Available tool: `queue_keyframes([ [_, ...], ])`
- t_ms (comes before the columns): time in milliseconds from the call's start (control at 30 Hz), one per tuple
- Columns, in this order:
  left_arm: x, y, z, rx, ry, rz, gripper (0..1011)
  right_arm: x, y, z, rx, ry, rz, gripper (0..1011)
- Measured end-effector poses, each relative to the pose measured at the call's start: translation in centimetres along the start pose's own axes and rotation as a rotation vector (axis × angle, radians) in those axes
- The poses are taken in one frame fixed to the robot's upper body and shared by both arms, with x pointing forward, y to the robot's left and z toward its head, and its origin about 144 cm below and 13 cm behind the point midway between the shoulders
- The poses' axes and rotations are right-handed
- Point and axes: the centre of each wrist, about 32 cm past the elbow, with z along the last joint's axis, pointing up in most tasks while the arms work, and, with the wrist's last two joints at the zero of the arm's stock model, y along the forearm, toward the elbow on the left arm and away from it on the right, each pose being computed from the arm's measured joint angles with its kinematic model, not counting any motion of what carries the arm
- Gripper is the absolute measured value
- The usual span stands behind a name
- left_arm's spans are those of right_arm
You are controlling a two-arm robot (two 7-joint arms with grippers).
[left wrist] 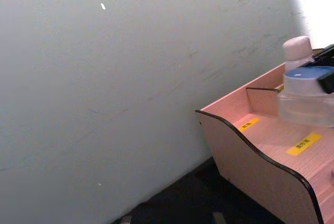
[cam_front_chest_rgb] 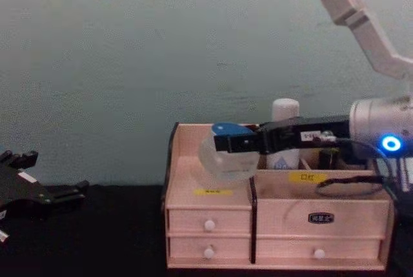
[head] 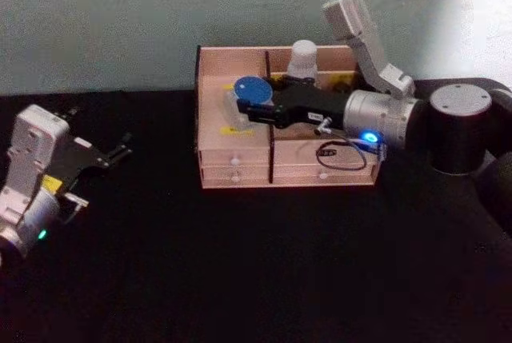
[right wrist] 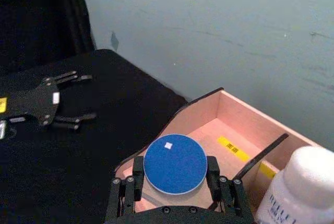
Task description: Pick up the facial cleanser and watermelon frost from the table and place them into the tiered storage box.
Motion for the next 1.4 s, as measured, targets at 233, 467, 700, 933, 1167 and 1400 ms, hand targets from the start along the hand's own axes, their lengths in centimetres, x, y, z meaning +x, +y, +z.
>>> queue_keyframes([
  [233,0.0,0.0,0.0,0.0,0.0,0.0,1001,0.0,1.1,0.1,-0.011,0.009,-0.013,715],
  [467,0.0,0.0,0.0,0.0,0.0,0.0,1001,-0.1,2.1,0.1,-0.026,0.025,-0.022,715],
  [700,0.0,0.0,0.0,0.0,0.0,0.0,1001,0.1,2.7,0.1,-0.041,0.046,-0.032,715],
  [933,0.0,0.0,0.0,0.0,0.0,0.0,1001,0.4,3.0,0.1,-0.049,0.07,-0.037,715],
  [1167,0.0,0.0,0.0,0.0,0.0,0.0,1002,0.5,3.2,0.0,-0.059,0.08,-0.038,715],
  [1400,0.0,0.0,0.0,0.0,0.0,0.0,1001,0.6,3.3,-0.1,-0.066,0.086,-0.039,715],
])
